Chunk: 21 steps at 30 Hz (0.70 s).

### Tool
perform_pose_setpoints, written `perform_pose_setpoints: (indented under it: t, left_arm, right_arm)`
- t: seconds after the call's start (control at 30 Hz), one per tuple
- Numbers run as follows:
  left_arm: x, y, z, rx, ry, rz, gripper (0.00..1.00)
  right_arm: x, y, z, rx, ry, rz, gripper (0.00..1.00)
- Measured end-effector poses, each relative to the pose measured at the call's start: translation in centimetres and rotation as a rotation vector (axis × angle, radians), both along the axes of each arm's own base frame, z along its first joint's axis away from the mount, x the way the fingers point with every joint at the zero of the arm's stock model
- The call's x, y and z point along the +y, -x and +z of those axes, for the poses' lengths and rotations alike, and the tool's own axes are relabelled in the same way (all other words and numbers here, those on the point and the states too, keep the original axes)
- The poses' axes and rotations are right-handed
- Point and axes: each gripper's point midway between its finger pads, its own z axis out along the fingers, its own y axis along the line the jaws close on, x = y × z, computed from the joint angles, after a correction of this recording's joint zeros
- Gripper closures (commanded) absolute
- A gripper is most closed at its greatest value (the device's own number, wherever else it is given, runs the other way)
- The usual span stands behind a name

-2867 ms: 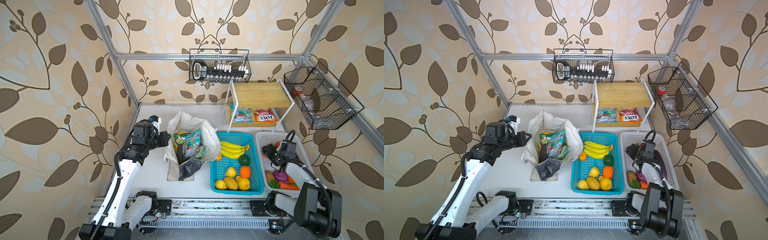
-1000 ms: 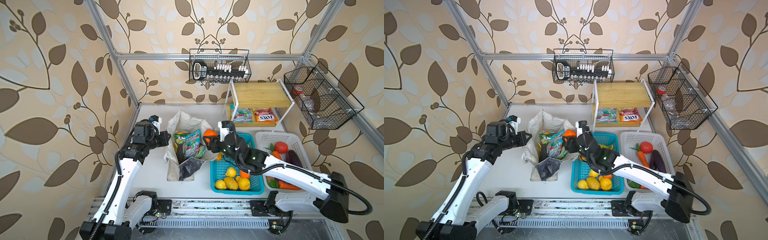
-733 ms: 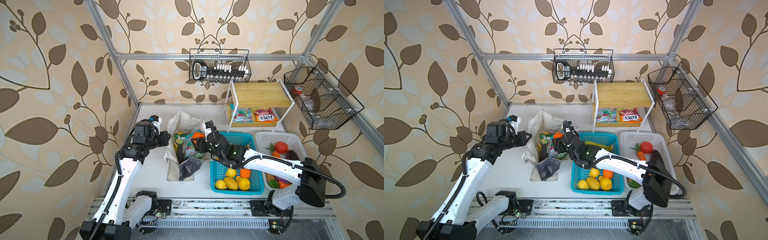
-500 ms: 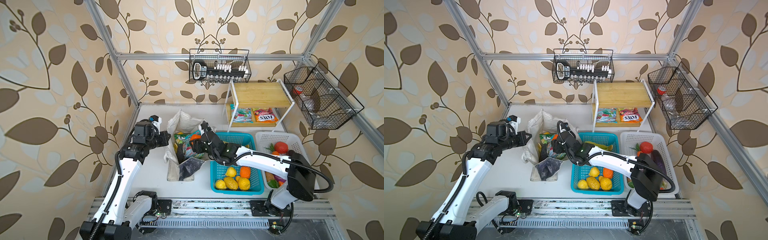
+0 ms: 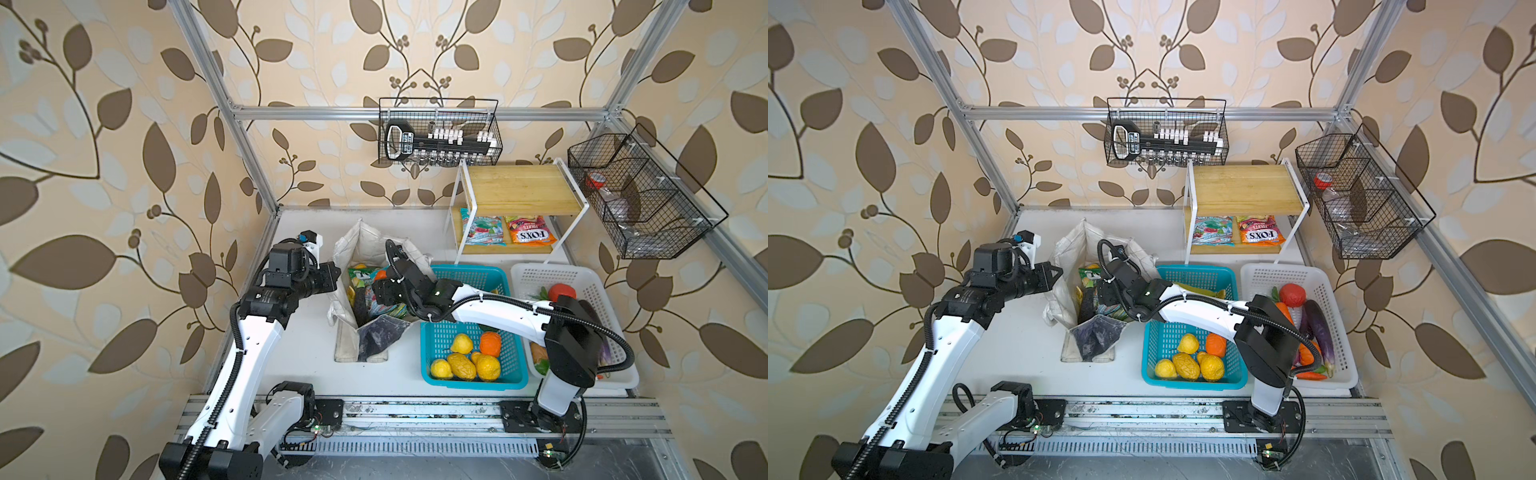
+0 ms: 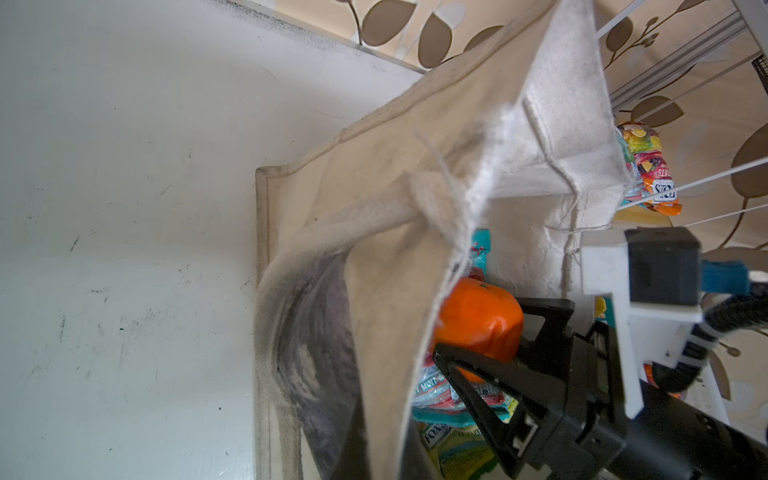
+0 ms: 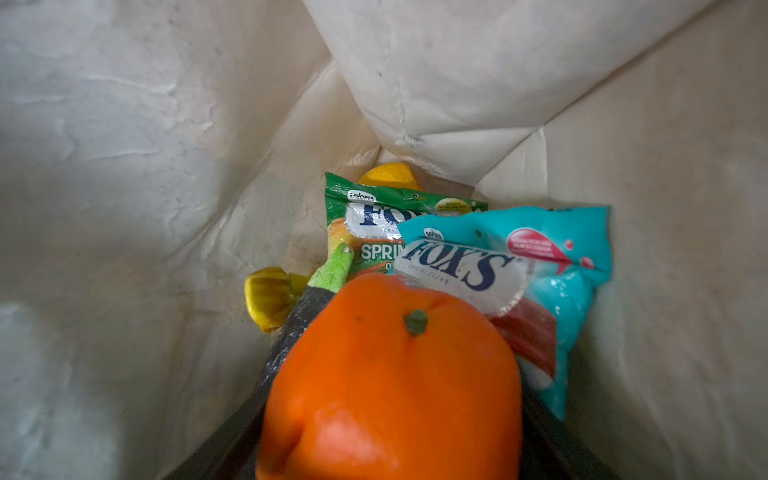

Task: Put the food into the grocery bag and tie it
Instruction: 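Lower the orange bell pepper into the tote bag and open the right gripper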

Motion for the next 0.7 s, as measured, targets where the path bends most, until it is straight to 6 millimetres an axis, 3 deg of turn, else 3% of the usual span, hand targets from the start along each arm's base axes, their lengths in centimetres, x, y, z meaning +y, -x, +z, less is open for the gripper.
perform_pose_setpoints:
  t: [0.7]
  left_arm:
    - [0.0, 0.0, 0.0, 0.0, 0.0, 0.0, 1.0]
  right_arm:
    - [-0.06, -0.41, 0.2, -0.001, 0.013, -0.017, 0.0]
